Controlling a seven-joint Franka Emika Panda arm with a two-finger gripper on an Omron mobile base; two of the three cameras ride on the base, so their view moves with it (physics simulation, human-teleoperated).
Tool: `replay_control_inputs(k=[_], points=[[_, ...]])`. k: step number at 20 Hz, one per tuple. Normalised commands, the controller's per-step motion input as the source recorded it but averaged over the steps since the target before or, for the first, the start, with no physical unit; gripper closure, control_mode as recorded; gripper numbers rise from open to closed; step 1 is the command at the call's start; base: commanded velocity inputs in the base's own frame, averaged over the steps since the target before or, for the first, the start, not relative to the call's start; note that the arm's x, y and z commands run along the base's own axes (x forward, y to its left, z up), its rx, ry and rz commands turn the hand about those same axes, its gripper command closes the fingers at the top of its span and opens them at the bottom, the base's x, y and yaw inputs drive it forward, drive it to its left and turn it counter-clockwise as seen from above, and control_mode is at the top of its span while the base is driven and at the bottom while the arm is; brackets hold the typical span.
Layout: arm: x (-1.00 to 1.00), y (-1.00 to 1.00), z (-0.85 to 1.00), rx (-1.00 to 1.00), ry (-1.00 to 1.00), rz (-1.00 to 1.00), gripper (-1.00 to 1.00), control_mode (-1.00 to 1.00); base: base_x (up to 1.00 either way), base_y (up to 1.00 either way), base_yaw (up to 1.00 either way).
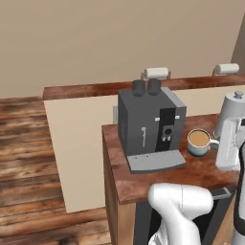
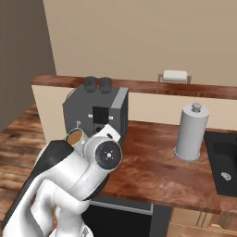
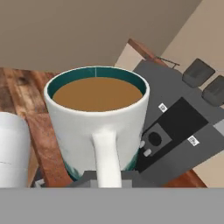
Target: Pick up the brewed coffee from the coffee machine and place it next to the breakfast plate on the dining counter.
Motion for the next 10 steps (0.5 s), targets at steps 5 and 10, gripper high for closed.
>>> replay_control_inputs(k=[5, 10], points=[[0.00, -0.03, 0.12, 0.11, 0.00, 0.08, 1.00, -1.00, 0.00, 0.00, 0.00], [0.00, 0.00, 0.00, 0.17, 0.06, 0.12, 1.00, -1.00, 0.00, 0.00, 0.00]])
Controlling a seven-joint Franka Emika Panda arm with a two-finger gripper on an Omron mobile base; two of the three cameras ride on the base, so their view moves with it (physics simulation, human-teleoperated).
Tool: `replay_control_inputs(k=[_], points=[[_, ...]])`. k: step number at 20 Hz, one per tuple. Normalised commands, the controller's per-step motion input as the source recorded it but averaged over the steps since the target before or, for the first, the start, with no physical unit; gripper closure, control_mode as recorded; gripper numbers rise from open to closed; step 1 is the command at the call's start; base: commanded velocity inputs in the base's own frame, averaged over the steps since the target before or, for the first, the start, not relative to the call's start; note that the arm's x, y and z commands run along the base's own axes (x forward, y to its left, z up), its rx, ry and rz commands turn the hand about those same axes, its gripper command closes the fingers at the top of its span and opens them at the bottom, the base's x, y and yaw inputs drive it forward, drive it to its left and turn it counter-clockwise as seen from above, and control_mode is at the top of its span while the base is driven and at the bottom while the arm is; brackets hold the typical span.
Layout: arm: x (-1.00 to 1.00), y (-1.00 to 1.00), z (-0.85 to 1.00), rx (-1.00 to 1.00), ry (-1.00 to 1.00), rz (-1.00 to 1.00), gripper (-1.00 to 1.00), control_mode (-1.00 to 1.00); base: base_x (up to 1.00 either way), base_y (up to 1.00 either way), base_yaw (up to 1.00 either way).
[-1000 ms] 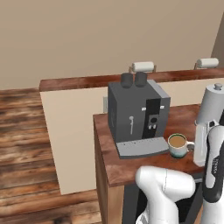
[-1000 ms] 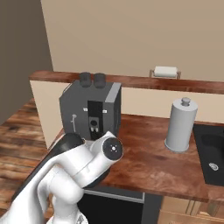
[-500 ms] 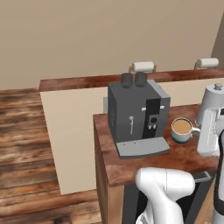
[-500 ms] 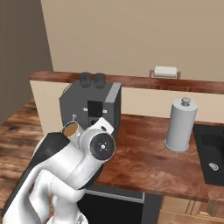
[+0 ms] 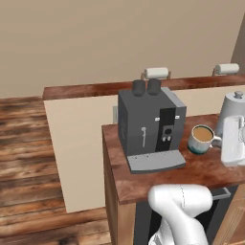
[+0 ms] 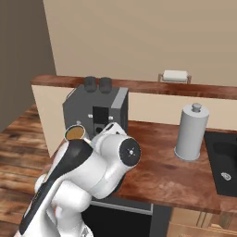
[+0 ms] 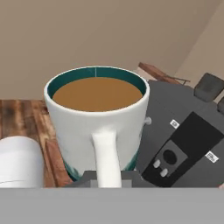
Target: Pick up the brewed coffee from the coffee machine and place it next to the breakfast plate on the dining counter.
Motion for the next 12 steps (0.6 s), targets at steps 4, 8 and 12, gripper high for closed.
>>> replay_control_inputs(k=[4, 8, 12], points=[[0.00, 0.05, 0.00, 0.19, 0.01, 0.14, 1.00, -1.00, 0.00, 0.00, 0.00], [0.00, 0.13, 0.00, 0.14, 0.00, 0.13, 1.00, -1.00, 0.00, 0.00, 0.00], [0.00, 0.15, 0.00, 0.00, 0.00, 0.05, 1.00, -1.00, 0.00, 0.00, 0.00]])
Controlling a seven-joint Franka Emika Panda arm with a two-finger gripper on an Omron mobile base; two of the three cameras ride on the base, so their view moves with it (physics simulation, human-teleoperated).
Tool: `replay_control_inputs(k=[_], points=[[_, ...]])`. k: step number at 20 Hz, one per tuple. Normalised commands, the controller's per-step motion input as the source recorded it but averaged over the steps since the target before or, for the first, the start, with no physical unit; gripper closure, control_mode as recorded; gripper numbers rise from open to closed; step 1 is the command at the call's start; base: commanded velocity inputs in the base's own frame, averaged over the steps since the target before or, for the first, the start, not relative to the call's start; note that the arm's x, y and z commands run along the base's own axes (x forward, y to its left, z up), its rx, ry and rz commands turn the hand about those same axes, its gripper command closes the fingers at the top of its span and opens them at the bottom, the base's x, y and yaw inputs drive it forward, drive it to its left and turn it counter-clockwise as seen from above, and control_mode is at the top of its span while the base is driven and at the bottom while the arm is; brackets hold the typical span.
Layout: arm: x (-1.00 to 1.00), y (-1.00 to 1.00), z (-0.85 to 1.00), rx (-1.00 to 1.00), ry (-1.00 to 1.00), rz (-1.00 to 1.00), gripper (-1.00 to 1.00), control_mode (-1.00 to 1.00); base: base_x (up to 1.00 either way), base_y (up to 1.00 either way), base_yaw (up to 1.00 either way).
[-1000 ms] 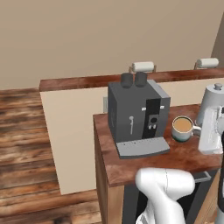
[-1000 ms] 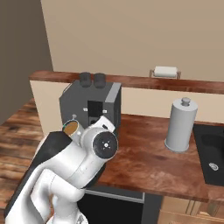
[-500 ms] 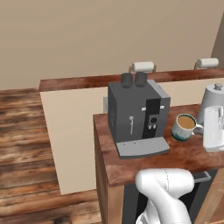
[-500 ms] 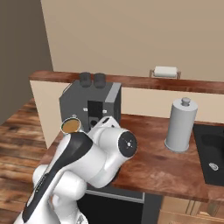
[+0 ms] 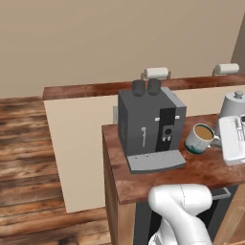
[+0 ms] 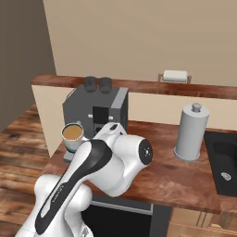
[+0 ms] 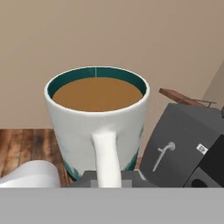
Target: Pick up the brewed coffee from the coffee machine and place it next to the breakfast plate on the dining counter.
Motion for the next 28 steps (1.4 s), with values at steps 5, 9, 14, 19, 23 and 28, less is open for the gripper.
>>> replay_control_inputs(k=[5, 9, 14, 19, 23, 28], points=[[0.02, 0.01, 0.00, 0.00, 0.00, 0.00, 1.00, -1.00, 0.00, 0.00, 0.00], [0.00, 0.00, 0.00, 0.00, 0.03, 0.00, 1.00, -1.00, 0.00, 0.00, 0.00], [0.00, 0.00, 0.00, 0.00, 0.03, 0.00, 1.00, 1.00, -0.05, 0.00, 0.00], [0.00, 0.00, 0.00, 0.00, 0.00, 0.00, 1.00, 1.00, -0.74, 0.35, 0.00], [0.00, 0.00, 0.00, 0.00, 0.00, 0.00, 1.00, 1.00, -0.99, 0.90, 0.01], [0.00, 0.00, 0.00, 0.00, 0.00, 0.00, 1.00, 1.00, -0.57, 1.00, 0.06]])
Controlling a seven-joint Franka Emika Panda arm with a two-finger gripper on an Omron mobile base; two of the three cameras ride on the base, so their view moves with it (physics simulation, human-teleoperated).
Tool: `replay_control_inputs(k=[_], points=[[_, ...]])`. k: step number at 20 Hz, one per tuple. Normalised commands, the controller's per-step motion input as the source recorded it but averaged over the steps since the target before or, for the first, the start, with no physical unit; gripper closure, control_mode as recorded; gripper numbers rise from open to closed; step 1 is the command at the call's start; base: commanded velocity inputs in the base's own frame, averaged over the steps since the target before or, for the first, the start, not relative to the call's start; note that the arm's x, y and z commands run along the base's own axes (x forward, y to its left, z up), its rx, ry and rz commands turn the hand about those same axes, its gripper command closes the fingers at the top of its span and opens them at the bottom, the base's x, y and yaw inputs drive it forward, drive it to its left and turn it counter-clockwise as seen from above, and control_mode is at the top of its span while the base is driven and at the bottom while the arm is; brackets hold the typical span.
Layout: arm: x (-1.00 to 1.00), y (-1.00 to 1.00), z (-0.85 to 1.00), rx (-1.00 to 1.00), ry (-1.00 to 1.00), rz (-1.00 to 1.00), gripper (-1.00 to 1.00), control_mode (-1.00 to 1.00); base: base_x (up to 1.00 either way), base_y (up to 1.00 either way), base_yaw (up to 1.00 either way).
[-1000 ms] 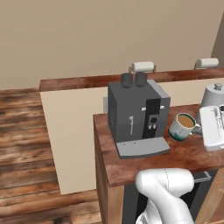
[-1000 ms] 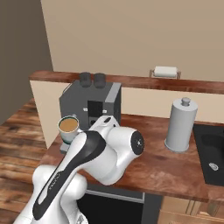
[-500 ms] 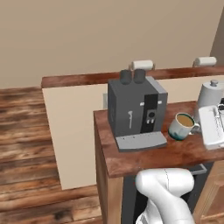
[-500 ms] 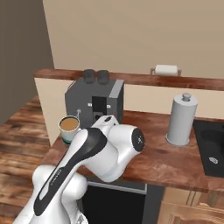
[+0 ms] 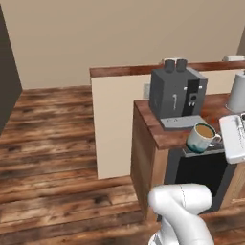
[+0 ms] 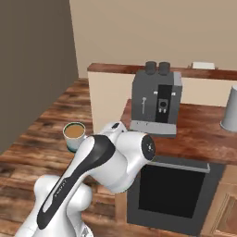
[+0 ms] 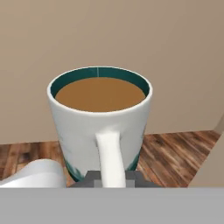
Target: Pick up the brewed coffee from the coffee machine and place it next to the breakfast plate on the dining counter.
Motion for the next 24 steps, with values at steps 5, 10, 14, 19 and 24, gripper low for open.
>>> replay_control_inputs(k=[5, 10, 14, 19, 24], points=[[0.00, 0.00, 0.00, 0.00, 0.00, 0.00, 1.00, 1.00, 0.15, 1.00, 0.04], [0.00, 0.00, 0.00, 0.00, 0.00, 0.00, 1.00, 1.00, 0.71, 1.00, 0.03], [0.00, 0.00, 0.00, 0.00, 0.00, 0.00, 1.00, 1.00, 1.00, 1.00, 0.00], [0.00, 0.00, 0.00, 0.00, 0.00, 0.00, 1.00, 1.00, 1.00, 1.00, 0.00], [0.00, 0.00, 0.00, 0.00, 0.00, 0.00, 1.00, 1.00, 1.00, 0.86, -0.09]])
